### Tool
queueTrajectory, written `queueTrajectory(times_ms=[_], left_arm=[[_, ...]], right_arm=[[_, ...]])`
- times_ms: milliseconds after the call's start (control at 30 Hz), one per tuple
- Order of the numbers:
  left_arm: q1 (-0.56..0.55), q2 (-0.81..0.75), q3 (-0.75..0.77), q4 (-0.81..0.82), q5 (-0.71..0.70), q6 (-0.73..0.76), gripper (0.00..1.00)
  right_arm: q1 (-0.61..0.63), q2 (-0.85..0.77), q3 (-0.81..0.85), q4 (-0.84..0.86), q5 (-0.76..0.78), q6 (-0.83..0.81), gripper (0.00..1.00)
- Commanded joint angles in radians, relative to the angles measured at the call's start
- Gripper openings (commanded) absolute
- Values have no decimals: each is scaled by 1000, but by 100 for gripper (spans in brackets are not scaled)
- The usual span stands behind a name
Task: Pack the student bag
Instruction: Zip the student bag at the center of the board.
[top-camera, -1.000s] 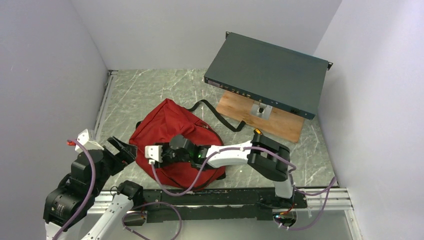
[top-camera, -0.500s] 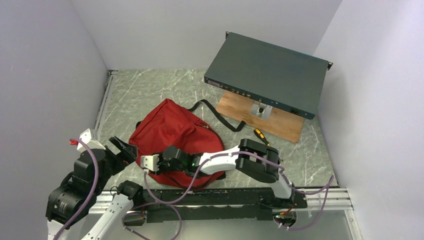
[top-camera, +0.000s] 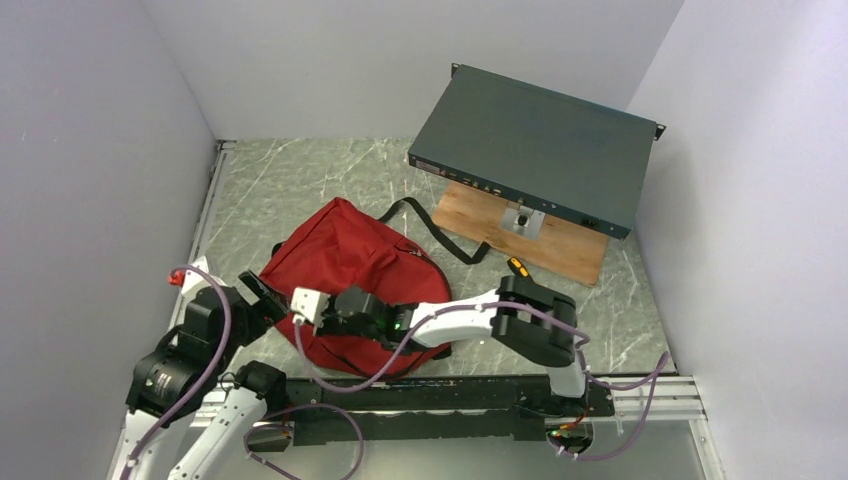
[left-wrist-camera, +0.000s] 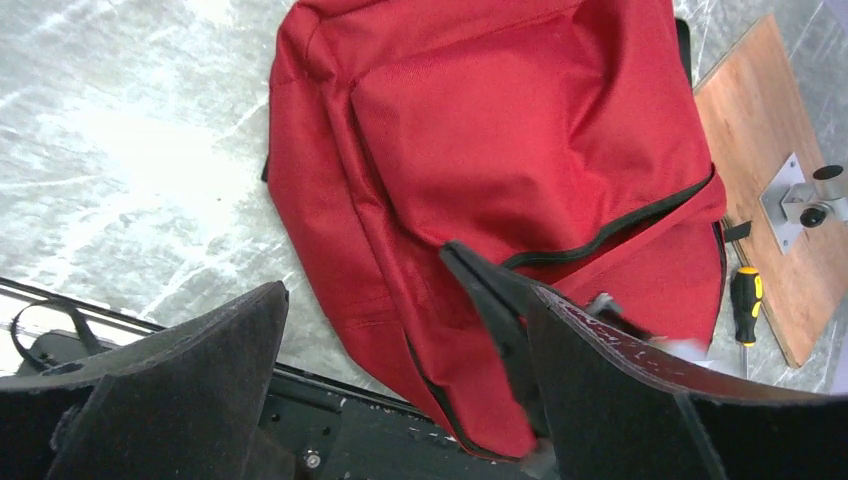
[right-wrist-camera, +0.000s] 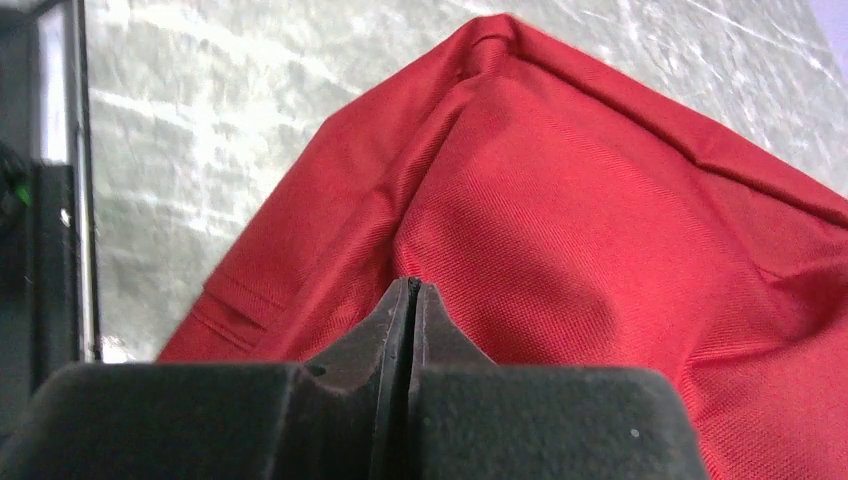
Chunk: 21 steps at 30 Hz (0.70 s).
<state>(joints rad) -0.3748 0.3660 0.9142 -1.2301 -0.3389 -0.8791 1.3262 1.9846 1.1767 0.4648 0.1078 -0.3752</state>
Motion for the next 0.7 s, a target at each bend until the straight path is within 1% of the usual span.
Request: queueTrajectory(times_ms=[0, 233, 367, 433, 500, 567, 633, 667], left_arm=[[0, -11, -83, 103, 30, -92, 93], [0, -24, -205, 177, 63, -222, 92], [0, -58, -283, 227, 67, -293, 86], [0, -85, -325, 269, 86, -299, 82], [-1, -119, -367, 304, 118, -311, 76], [-1, -161, -412, 341, 158, -315, 78], [-1, -208, -462, 416, 219, -271, 82], [-1, -229, -484, 455, 252, -244, 83]], right_arm=[[-48, -160, -4, 16, -26, 297, 0], [-142, -207, -45, 81, -281, 667, 0], [-210, -195, -59, 129, -404, 859, 0], [-232, -195, -55, 122, -419, 924, 0], [-245, -206, -52, 87, -391, 969, 0], [-250, -226, -62, 65, -333, 1019, 0], [-254, -246, -77, 47, -272, 1069, 0], [-257, -251, -79, 31, -241, 1095, 0]])
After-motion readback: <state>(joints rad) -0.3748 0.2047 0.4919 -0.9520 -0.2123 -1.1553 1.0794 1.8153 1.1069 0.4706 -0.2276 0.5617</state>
